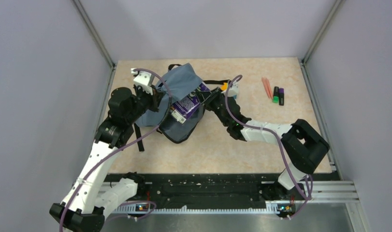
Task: Pack the student bag
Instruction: Place the book in the student bag.
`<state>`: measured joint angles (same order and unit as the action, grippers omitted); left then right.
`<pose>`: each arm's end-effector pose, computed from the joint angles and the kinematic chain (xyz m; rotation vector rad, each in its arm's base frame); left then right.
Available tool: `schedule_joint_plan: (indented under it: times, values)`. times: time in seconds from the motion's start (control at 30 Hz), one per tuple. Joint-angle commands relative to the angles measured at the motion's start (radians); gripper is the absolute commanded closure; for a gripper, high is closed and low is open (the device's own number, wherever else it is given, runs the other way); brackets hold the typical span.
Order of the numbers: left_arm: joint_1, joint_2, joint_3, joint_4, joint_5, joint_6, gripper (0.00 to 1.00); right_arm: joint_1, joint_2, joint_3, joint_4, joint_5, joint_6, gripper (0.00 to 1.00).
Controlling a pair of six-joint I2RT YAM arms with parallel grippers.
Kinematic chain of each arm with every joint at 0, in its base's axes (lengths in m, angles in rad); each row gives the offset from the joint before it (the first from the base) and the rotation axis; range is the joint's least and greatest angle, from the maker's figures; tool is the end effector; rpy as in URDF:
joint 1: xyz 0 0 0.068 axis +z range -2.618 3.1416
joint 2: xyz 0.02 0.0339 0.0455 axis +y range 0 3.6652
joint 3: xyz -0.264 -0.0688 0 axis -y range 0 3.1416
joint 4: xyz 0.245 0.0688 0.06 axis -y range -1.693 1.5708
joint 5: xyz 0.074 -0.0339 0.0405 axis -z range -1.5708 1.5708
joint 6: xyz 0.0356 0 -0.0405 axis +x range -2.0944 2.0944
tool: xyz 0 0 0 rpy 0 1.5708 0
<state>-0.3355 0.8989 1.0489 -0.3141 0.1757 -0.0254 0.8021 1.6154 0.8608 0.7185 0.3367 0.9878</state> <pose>0.1835 -0.0706 0.3982 0.3984 1.7046 -0.4169 0.2580 0.2498 0.2492 0.4350 1.6665 1.0983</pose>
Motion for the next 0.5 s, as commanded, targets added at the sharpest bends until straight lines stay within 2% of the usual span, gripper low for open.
schedule_joint_plan:
  times: [0.0,0.23,0.47]
  values:
    - [0.003,-0.027,0.000,0.095,0.020,-0.019,1.00,0.019,0.024,0.158,0.126,0.037,0.007,1.00]
    - [0.003,-0.022,0.001,0.099,0.051,-0.027,1.00,0.040,0.145,0.331,0.093,0.019,-0.002,1.00]
    - [0.004,-0.018,0.003,0.099,0.046,-0.030,1.00,0.045,0.273,0.385,0.083,0.002,0.054,1.00]
